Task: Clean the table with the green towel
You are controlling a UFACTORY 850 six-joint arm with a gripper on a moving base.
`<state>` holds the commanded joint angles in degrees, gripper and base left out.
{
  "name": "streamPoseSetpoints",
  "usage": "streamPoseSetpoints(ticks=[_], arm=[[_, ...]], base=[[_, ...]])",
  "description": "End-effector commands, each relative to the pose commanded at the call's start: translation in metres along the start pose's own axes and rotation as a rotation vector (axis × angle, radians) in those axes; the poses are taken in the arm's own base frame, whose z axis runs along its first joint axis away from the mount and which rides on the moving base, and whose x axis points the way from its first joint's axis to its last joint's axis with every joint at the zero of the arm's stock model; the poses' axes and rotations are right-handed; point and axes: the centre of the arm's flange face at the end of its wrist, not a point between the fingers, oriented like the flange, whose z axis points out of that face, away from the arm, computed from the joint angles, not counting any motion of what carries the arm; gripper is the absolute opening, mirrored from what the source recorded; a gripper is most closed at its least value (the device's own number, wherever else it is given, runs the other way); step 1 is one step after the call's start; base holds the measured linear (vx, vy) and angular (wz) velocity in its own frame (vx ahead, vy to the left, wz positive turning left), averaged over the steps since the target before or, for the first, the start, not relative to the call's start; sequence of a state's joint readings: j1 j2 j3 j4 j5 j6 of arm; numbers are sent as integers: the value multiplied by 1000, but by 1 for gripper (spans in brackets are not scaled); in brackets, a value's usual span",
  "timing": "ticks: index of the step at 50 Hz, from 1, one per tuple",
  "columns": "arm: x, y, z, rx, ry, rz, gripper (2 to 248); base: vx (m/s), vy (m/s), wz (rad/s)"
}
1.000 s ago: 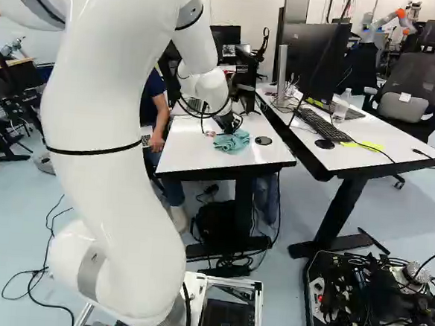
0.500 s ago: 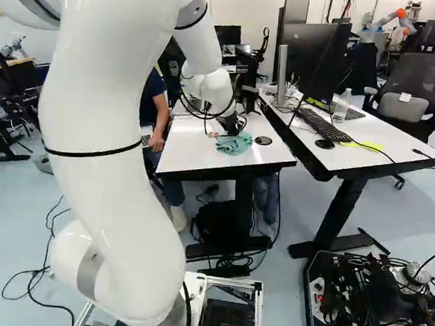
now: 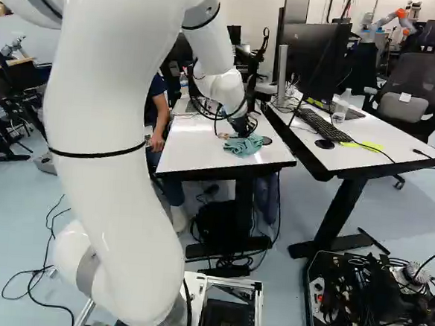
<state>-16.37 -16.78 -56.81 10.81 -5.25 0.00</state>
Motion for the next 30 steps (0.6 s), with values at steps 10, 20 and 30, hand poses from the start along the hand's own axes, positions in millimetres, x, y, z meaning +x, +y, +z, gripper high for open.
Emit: streamPoseSetpoints(ticks=[10,20,30], arm=[[15,1,11,-2,10,5,22],[26,-11,21,9,17,-8,22],[31,-29,29,26,20,-31,22]], base=[[0,0,0],[0,0,0],[0,0,0]])
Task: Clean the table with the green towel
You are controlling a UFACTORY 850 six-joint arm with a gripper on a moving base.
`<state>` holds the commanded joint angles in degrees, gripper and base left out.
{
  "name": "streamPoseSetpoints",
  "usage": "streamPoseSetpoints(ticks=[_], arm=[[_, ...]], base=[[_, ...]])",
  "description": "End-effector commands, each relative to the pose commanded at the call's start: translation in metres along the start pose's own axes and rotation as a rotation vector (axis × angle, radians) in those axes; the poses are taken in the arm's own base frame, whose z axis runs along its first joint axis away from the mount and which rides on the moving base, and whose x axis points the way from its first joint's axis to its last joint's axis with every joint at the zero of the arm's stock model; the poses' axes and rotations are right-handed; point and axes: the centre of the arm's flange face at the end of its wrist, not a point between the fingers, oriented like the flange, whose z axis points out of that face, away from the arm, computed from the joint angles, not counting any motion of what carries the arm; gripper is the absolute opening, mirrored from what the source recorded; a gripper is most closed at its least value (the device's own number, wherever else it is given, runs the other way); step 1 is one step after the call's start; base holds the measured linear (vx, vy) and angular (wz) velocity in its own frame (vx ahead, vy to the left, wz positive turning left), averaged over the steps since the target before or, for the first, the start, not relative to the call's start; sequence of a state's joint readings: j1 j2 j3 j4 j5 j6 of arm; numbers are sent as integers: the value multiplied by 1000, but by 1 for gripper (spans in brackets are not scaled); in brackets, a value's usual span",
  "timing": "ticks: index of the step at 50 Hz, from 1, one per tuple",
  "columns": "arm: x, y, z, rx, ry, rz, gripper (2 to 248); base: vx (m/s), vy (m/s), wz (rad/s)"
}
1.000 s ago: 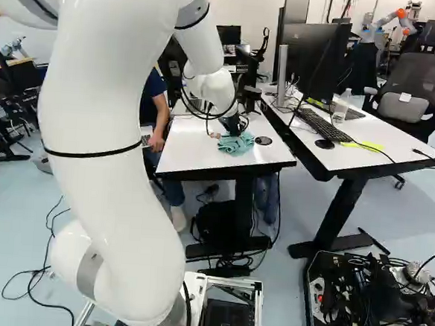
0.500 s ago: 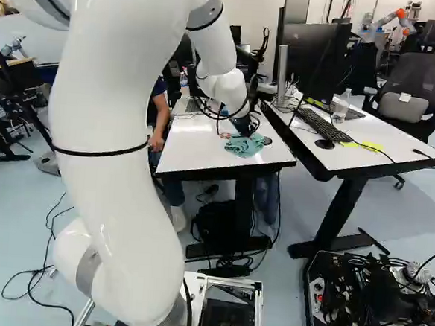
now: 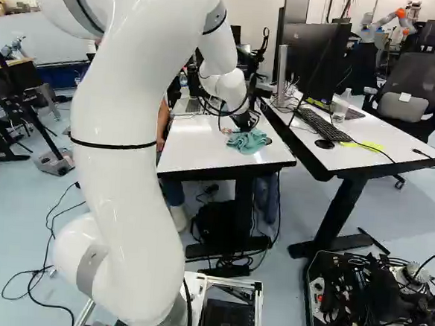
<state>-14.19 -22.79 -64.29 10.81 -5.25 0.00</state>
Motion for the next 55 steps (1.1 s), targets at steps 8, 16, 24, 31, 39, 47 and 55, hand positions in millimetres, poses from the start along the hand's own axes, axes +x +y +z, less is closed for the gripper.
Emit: streamPoseSetpoints(ticks=[8,16,24,31,39,47,55], arm=[[1,-13,3,13,1,-17,22],[-5,-20,-1,19,-5,-27,22],[-16,-20,-10,21,-14,-31,22],[-27,-19,-18,21,-22,-34,22],[-39,-18,-28,20,-30,-35,22],[-50,-13,-38,17,-36,-32,22],[-52,-1,-41,4,-36,-15,22]], base=[[0,0,0],[0,0,0],[0,0,0],[0,0,0],[0,0,0],[0,0,0],[0,0,0]])
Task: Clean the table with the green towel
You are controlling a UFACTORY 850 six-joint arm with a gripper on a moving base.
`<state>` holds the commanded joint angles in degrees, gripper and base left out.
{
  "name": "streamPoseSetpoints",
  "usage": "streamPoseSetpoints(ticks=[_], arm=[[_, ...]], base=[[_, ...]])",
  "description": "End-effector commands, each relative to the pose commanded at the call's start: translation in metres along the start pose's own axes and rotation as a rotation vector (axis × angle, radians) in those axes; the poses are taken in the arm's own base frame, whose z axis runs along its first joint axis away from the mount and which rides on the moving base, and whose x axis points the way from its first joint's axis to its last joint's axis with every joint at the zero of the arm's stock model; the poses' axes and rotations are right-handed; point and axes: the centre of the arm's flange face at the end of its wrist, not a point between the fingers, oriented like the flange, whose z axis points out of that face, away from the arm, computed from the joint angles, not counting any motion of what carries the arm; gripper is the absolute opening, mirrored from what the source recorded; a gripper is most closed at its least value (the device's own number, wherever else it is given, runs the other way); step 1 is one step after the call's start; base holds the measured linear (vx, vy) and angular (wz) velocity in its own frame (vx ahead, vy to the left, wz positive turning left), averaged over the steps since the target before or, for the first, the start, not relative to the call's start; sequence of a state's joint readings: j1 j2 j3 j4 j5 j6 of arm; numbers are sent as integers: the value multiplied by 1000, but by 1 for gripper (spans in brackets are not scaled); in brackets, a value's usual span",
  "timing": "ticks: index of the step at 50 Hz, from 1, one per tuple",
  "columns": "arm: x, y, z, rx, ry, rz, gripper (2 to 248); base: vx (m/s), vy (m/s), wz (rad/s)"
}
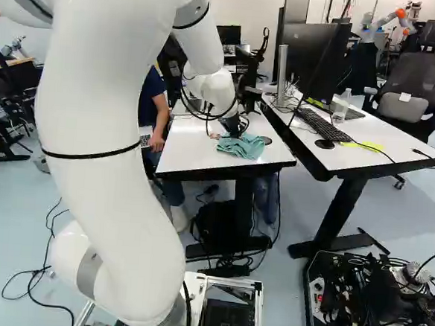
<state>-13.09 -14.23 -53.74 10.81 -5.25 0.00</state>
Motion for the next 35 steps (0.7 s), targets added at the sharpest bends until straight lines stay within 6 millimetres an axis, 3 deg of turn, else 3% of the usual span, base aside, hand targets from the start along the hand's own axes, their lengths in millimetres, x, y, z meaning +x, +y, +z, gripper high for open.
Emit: streamPoseSetpoints(ticks=[21,35], arm=[[22,28,11,-30,16,47,22],[43,28,27,-30,30,49,22]], base=[[0,0,0],[0,0,0]])
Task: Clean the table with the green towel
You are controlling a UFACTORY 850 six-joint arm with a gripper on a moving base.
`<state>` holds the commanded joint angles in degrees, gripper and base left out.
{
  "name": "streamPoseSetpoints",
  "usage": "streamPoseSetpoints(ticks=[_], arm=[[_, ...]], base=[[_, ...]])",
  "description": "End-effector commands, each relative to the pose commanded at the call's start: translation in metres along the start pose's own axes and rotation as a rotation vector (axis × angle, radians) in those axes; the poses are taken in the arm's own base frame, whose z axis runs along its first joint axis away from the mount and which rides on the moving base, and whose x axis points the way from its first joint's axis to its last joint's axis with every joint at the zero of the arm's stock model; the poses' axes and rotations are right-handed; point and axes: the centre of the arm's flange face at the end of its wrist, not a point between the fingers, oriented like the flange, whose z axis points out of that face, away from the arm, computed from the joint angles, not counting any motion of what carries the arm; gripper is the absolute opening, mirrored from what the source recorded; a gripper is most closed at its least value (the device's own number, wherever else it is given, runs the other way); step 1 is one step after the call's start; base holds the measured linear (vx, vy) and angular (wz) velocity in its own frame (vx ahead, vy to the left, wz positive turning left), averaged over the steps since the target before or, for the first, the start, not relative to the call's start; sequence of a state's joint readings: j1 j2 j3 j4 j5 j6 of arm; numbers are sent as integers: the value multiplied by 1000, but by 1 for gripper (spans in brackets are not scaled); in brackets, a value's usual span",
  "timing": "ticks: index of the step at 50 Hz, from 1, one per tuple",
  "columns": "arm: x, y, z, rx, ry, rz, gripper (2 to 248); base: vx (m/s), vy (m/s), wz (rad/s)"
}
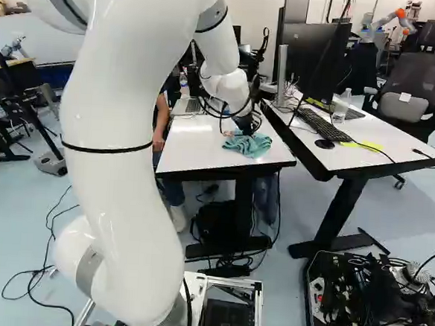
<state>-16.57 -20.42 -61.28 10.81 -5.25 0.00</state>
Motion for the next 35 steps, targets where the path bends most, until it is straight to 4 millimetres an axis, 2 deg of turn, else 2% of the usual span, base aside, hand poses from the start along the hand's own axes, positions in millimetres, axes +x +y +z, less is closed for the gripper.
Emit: streamPoseSetpoints(ticks=[21,35], arm=[[22,-25,22,23,17,-27,22],[16,-47,21,45,12,-57,22]], base=[[0,0,0],[0,0,0]])
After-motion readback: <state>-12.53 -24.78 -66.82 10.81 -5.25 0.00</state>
